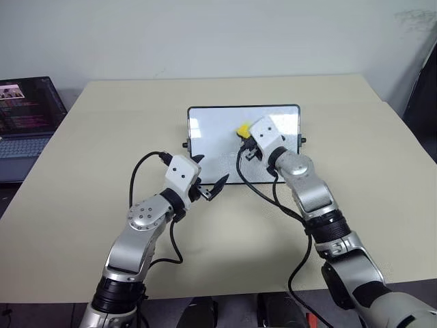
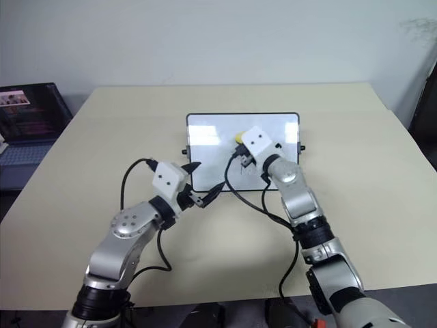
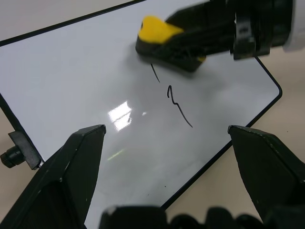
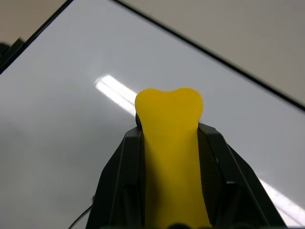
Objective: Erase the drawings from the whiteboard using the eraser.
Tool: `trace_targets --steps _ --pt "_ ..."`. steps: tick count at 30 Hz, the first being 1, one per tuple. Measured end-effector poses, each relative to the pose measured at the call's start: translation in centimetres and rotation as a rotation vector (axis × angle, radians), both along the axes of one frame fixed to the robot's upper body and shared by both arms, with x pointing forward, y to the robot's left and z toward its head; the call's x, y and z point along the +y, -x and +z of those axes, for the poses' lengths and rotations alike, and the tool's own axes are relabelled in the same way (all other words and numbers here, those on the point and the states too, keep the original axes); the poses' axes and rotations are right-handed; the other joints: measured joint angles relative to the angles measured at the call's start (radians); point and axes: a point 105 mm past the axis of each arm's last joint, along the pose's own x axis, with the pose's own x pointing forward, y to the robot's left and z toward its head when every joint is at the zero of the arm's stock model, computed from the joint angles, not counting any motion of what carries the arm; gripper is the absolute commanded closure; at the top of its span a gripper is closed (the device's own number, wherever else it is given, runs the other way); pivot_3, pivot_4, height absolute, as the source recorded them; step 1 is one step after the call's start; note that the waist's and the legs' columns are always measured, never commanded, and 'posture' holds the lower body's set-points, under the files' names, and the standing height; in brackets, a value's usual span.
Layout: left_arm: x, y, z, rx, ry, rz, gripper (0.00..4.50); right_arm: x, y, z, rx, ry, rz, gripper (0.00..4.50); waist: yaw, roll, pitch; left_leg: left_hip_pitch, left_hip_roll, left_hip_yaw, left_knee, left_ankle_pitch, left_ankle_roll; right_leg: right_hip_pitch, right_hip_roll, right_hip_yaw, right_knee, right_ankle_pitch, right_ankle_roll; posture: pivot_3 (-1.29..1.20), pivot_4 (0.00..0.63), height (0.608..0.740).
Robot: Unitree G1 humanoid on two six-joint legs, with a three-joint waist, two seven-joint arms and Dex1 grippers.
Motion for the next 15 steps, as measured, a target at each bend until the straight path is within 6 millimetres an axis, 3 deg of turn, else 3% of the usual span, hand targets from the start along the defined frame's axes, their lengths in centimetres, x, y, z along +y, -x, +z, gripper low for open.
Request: trace_targets --steps 5,15 --pt "-0.1 0.0 0.0 0.0 0.001 -0.003 0.0 -0.4 -0.2 1.3 -0.032 -0.02 -0.013 3.36 0.001 0.0 0.0 0.0 0.0 0.0 0.0 0.0 0.0 0.0 0.0 0.0 0.0 0.0 0.0 0.0 0.15 0.74" --pt "-0.2 0.0 0.0 -0.001 0.005 -0.007 0.0 -0.5 -1.0 -0.8 0.008 0.034 -0.036 3.36 0.0 0.0 0.0 0.0 0.0 0.001 0.0 0.0 0.0 0.0 0.0 0.0 0.0 0.0 0.0 0.0 0.15 0.74"
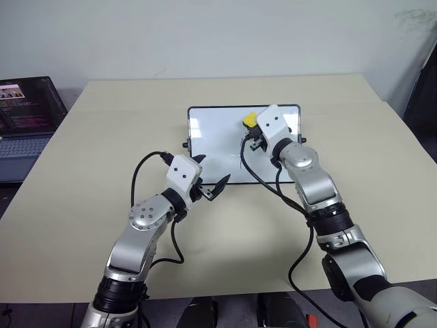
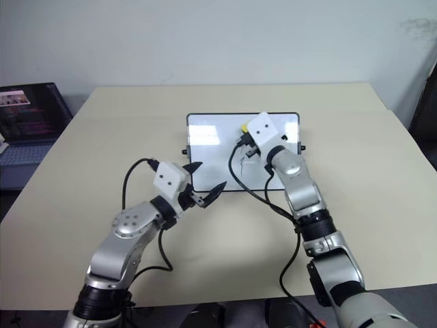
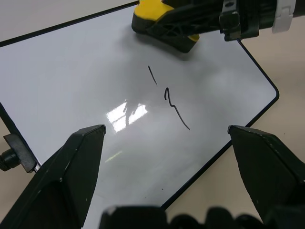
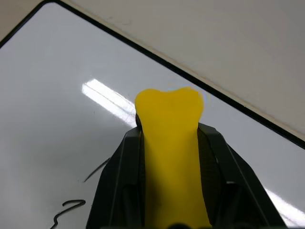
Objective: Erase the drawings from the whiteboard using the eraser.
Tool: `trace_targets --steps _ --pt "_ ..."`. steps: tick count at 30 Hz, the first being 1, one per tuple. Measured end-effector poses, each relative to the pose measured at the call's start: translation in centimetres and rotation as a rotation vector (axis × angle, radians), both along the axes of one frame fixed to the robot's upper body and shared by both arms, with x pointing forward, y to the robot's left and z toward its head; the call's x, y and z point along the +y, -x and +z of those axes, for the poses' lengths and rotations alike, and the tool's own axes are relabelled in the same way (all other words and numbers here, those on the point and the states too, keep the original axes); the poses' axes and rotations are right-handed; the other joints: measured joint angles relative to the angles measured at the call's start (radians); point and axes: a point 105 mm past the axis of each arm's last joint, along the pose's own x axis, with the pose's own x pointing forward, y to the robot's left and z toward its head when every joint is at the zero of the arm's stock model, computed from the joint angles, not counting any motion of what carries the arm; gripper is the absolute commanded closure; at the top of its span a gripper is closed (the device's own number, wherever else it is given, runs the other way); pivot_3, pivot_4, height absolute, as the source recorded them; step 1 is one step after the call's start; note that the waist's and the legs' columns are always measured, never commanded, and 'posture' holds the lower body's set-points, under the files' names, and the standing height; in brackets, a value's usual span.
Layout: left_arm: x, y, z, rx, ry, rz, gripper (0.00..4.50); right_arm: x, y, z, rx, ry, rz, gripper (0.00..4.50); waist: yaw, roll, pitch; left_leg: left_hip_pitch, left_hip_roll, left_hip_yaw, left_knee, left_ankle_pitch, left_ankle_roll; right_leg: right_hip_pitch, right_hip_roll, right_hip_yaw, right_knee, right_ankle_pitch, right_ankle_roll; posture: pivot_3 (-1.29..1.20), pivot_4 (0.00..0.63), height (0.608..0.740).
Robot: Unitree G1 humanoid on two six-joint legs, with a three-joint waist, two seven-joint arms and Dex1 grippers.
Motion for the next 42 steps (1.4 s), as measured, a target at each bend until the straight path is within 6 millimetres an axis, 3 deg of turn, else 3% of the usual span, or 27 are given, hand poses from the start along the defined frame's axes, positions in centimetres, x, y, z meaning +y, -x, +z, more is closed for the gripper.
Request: trace_targets --steps 3,27,36,42 --pt "0.0 0.0 0.0 0.002 0.0 -0.001 0.0 0.2 -0.1 -1.0 0.019 0.027 0.006 3.36 0.0 0.0 0.0 0.0 0.0 0.0 0.0 0.0 0.0 0.0 0.0 0.0 0.0 0.0 0.0 0.0 0.15 0.74" --pt "0.1 0.1 0.2 -0.006 0.002 0.008 0.0 0.7 1.7 -3.6 0.051 0.09 0.066 3.36 0.001 0.0 0.0 0.0 0.0 0.0 0.0 0.0 0.0 0.0 0.0 0.0 0.0 0.0 0.0 0.0 0.15 0.74" --pt "0.1 0.1 0.2 -0.006 0.002 0.007 0.0 0.6 1.6 -3.3 0.052 0.051 0.057 3.36 0.001 0.0 0.0 0.0 0.0 0.0 0.0 0.0 0.0 0.0 0.0 0.0 0.0 0.0 0.0 0.0 0.15 0.74" --pt "0.1 0.0 0.2 -0.014 0.005 0.003 0.0 -0.1 1.3 -0.6 -0.004 -0.116 0.025 3.36 0.0 0.0 0.0 0.0 0.0 0.0 0.0 0.0 0.0 0.0 0.0 0.0 0.0 0.0 0.0 0.0 0.15 0.74"
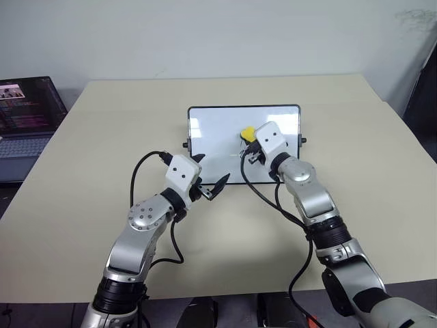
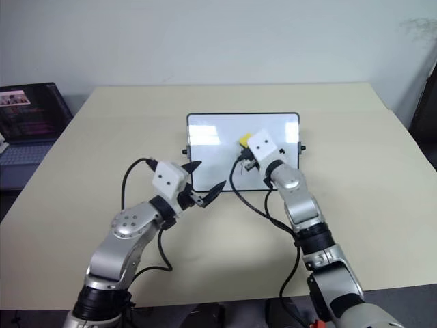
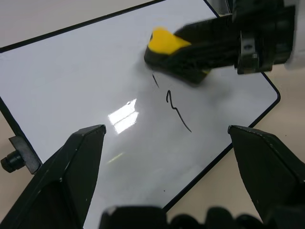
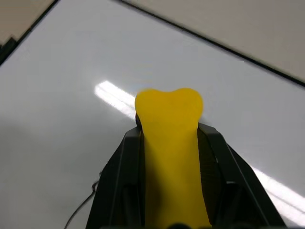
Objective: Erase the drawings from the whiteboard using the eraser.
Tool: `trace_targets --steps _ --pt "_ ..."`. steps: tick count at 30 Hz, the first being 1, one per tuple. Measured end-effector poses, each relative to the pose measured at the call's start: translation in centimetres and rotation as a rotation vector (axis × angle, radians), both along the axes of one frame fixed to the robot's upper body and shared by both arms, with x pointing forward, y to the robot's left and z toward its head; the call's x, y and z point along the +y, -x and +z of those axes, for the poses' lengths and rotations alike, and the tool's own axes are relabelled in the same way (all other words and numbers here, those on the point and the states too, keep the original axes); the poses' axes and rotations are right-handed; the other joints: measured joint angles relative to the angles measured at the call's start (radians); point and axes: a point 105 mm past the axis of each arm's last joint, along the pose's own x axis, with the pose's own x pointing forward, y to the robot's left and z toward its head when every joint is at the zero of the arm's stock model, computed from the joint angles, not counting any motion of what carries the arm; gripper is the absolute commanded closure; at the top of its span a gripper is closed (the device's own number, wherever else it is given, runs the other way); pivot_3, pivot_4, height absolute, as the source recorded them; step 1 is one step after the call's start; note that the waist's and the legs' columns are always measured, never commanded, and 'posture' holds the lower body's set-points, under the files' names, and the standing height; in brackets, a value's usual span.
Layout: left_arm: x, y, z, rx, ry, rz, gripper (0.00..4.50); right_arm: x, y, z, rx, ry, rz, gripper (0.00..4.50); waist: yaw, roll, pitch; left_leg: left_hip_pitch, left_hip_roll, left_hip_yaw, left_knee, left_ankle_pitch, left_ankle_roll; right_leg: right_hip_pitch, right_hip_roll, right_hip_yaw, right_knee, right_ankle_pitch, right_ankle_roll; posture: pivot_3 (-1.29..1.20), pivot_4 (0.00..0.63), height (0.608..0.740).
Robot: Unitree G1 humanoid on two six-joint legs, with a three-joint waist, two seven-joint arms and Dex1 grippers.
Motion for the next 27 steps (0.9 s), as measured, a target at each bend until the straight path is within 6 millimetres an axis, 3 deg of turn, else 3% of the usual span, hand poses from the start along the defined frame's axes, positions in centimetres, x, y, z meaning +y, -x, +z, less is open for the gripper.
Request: trace_targets --steps 3,5,11,15,19,27 --pt "0.0 -0.1 -0.1 0.003 0.001 0.001 0.0 0.0 -0.1 2.1 -0.07 -0.033 -0.006 3.36 0.0 0.0 0.0 0.0 0.0 0.0 0.0 0.0 0.0 0.0 0.0 0.0 0.0 0.0 0.0 0.0 0.15 0.74" --pt "0.0 -0.1 -0.1 0.003 0.001 0.001 0.0 0.0 -0.2 2.4 -0.087 -0.036 -0.01 3.36 0.001 0.0 0.0 0.0 0.0 0.0 0.0 0.0 0.0 0.0 0.0 0.0 0.0 0.0 0.0 0.0 0.15 0.74" --pt "-0.1 -0.2 0.1 -0.004 0.001 -0.002 0.0 -0.5 -0.7 1.1 -0.057 0.022 -0.039 3.36 0.001 0.0 0.0 0.0 0.0 0.0 0.0 0.0 0.0 0.0 0.0 0.0 0.0 0.0 0.0 0.0 0.15 0.74" --pt "-0.1 -0.2 0.2 -0.002 0.0 0.0 0.0 -0.6 -1.0 -1.1 -0.019 0.177 -0.047 3.36 -0.001 0.0 0.0 0.0 0.0 0.0 0.0 0.0 0.0 0.0 0.0 0.0 0.0 0.0 0.0 0.0 0.15 0.74" --pt "-0.2 0.0 0.5 -0.01 0.0 -0.002 0.0 0.1 -0.8 -1.4 -0.071 0.326 -0.006 3.36 -0.002 0.0 0.0 0.0 0.0 0.001 0.0 0.0 0.0 0.0 0.0 0.0 0.0 0.0 0.0 0.0 0.15 0.74" --pt "-0.2 0.1 0.6 -0.011 0.004 0.009 0.0 0.5 -0.6 -1.6 -0.063 0.339 0.028 3.36 -0.002 0.0 0.0 0.0 0.0 0.0 0.0 0.0 0.0 0.0 0.0 0.0 0.0 0.0 0.0 0.0 0.15 0.74"
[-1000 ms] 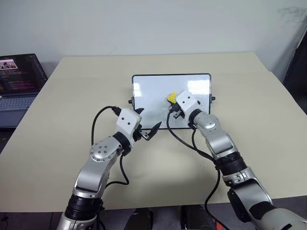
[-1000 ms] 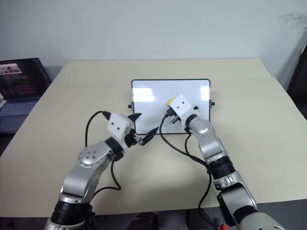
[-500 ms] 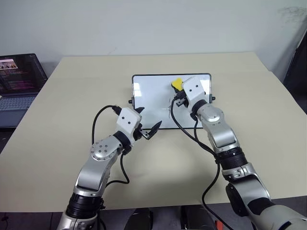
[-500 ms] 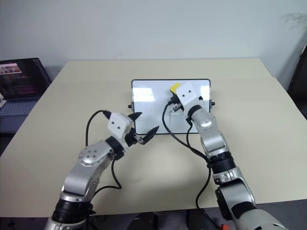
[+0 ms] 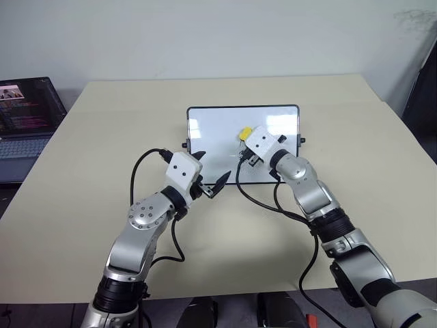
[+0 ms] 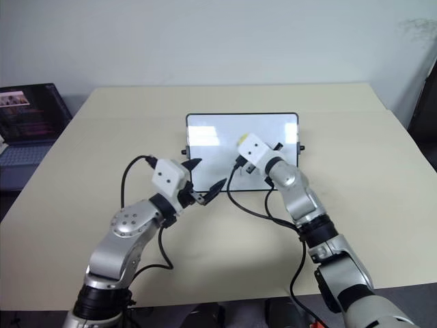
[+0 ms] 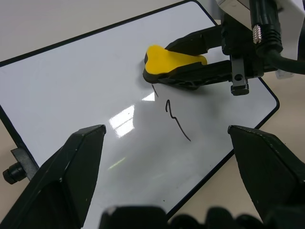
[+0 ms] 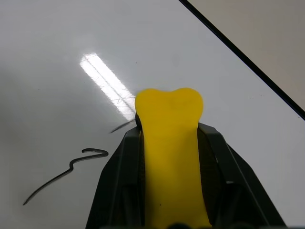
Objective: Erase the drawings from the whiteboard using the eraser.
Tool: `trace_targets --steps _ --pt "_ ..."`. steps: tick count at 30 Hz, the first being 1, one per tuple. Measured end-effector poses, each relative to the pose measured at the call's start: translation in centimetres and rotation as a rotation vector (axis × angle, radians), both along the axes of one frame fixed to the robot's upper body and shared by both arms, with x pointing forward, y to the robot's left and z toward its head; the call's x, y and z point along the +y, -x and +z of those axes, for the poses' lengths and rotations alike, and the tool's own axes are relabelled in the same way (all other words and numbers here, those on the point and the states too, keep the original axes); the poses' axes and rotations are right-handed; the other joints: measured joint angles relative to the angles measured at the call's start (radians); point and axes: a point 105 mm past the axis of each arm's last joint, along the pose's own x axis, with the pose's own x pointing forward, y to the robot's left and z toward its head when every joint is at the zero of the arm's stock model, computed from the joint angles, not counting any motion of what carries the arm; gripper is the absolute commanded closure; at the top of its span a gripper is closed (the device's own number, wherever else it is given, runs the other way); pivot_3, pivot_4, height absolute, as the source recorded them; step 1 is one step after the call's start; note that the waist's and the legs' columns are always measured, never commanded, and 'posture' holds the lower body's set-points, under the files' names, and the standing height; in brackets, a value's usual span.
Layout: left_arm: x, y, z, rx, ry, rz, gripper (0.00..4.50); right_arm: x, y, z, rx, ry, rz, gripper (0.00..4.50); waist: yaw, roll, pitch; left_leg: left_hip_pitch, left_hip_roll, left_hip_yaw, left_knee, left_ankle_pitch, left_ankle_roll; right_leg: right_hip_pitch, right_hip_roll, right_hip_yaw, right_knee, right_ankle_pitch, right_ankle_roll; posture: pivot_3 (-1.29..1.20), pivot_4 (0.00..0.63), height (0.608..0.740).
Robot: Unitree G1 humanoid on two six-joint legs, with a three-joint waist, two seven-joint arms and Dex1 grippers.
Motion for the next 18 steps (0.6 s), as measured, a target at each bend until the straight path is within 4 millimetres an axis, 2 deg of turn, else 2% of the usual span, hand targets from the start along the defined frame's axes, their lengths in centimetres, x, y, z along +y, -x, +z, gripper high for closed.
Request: trace_targets --steps 18 --pt "0.0 0.3 0.1 -0.007 0.006 0.008 0.0 0.5 1.2 -1.7 0.023 0.09 0.074 3.36 0.002 0.0 0.0 0.0 0.0 0.0 0.0 0.0 0.0 0.0 0.0 0.0 0.0 0.0 0.0 0.0 0.15 0.74"
